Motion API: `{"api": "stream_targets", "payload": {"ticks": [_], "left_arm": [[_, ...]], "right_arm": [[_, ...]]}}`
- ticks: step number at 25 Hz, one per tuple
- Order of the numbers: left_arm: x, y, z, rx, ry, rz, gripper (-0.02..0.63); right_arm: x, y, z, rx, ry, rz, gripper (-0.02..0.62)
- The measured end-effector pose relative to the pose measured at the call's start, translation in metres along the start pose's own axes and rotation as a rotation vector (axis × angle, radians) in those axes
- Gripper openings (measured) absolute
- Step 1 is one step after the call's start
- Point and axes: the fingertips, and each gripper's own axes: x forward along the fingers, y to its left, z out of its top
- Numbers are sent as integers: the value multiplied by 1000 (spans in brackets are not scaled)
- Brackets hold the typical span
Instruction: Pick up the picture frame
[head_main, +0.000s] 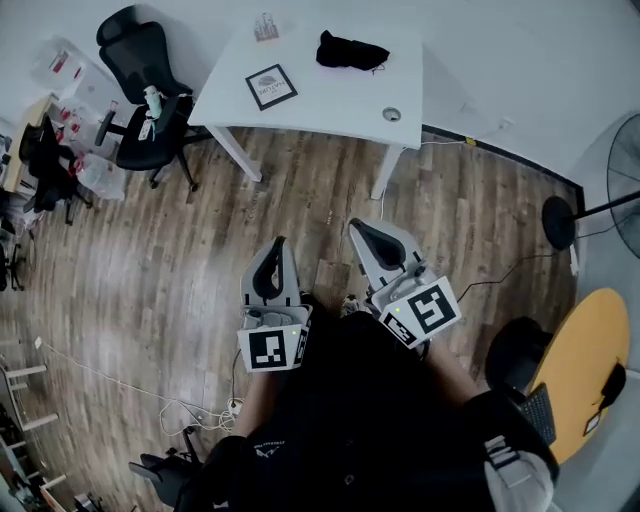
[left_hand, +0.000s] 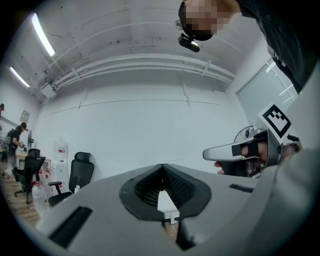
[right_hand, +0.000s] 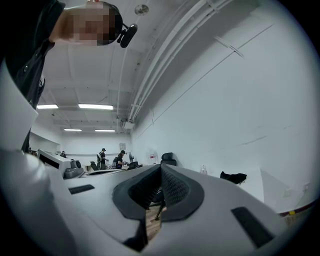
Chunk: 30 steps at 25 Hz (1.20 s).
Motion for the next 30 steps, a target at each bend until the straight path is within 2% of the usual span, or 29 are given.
{"api": "stream_targets", "payload": {"ticks": [5, 11, 19, 30], "left_arm": [[16, 1, -2, -4, -4, 8, 8], [37, 25, -8, -11, -3, 11, 8], [98, 80, -22, -41, 9, -20, 8], [209, 176, -38, -74, 39, -105, 8]], "right_arm": [[3, -20, -1, 11, 7, -37, -2], [35, -32, -9, 25, 27, -47, -2], [115, -47, -19, 20, 57, -45, -2], [241, -100, -20, 42, 66, -160, -2]]}}
